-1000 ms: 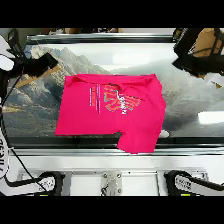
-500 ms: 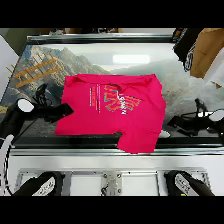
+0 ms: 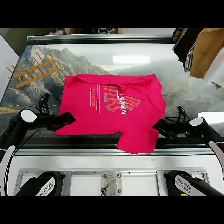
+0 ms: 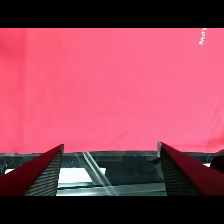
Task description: Fold the clothes and pants, and hang the long-sleeved shirts on hangers.
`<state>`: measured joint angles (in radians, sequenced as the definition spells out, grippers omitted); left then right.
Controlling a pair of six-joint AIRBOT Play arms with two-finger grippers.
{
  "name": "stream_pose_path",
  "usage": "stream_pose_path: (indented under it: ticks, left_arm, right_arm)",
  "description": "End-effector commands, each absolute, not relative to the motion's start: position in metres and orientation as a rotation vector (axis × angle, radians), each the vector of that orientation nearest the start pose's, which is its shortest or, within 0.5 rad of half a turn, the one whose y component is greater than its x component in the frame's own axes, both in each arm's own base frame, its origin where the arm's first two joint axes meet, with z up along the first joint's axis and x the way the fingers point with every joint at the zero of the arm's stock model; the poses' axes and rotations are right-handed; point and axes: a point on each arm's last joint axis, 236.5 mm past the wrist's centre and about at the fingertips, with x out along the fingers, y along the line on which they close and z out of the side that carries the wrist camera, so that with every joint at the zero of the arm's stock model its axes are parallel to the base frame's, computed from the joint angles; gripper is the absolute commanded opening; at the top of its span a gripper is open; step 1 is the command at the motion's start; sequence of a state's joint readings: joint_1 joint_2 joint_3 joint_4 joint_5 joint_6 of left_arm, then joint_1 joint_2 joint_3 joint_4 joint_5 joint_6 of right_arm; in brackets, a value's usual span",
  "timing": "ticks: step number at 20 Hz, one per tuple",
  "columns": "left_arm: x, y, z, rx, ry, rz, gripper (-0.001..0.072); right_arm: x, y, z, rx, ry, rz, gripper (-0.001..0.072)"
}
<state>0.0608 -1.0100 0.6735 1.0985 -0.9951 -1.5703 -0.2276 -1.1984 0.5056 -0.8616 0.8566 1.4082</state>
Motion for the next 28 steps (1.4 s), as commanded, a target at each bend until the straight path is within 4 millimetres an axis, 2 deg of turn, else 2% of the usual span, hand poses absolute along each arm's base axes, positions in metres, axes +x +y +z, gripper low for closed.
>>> stream_pose_path:
  ticks: [1,2,3,4,6,9,10,12,16,17,19,22,25,28]
  left_arm:
    - [0.295,-0.072,-0.039,-0.526,1.284,-0.105,0.0626]
    - [0.296,-0.07,-0.04,-0.54,1.285,-0.085,0.0626]
    - [0.297,-0.065,-0.04,-0.571,1.283,-0.055,0.0608]
    - [0.298,-0.056,-0.04,-0.621,1.28,-0.008,0.0608]
    - [0.298,-0.03,-0.041,-0.726,1.269,0.105,0.0608]
    - [0.282,0.021,-0.053,-0.746,1.29,0.319,0.0608]
    - [0.276,0.033,-0.056,-0.733,1.296,0.376,0.0608]
    - [0.268,0.044,-0.065,-0.727,1.298,0.446,0.0609]
    - [0.23,0.031,-0.108,-0.868,1.368,0.582,0.0609]
    - [0.227,0.026,-0.115,-0.901,1.367,0.581,0.0609]
    - [0.233,0.018,-0.123,-0.976,1.314,0.576,0.0609]
    - [0.256,0.013,-0.122,-1.102,1.192,0.568,0.0609]
    - [0.277,0.011,-0.115,-1.074,1.117,0.528,0.0608]
    - [0.285,-0.001,-0.122,-1.063,1.12,0.503,0.0607]
  right_arm:
    - [0.289,0.059,-0.126,0.797,1.336,0.0,0.0485]
    - [0.29,0.059,-0.125,0.791,1.333,0.005,0.0388]
    - [0.29,0.059,-0.124,0.791,1.33,0.007,0.0128]
    - [0.291,0.059,-0.122,0.79,1.325,0.009,0.0015]
    - [0.293,0.059,-0.117,0.785,1.309,0.014,0.0013]
    - [0.296,0.058,-0.111,0.78,1.287,0.019,0.0014]
    - [0.296,0.058,-0.11,0.779,1.284,0.02,0.0014]
    - [0.296,0.058,-0.11,0.778,1.284,0.02,0.0013]
    - [0.296,0.058,-0.11,0.779,1.284,0.021,0.0014]
    - [0.296,0.058,-0.11,0.779,1.284,0.021,0.0013]
    - [0.296,0.058,-0.11,0.779,1.284,0.02,0.0014]
    - [0.296,0.058,-0.11,0.78,1.284,0.02,0.0014]
    - [0.296,0.058,-0.11,0.78,1.284,0.02,0.0013]
    - [0.295,0.059,-0.11,0.78,1.287,0.023,0.0014]
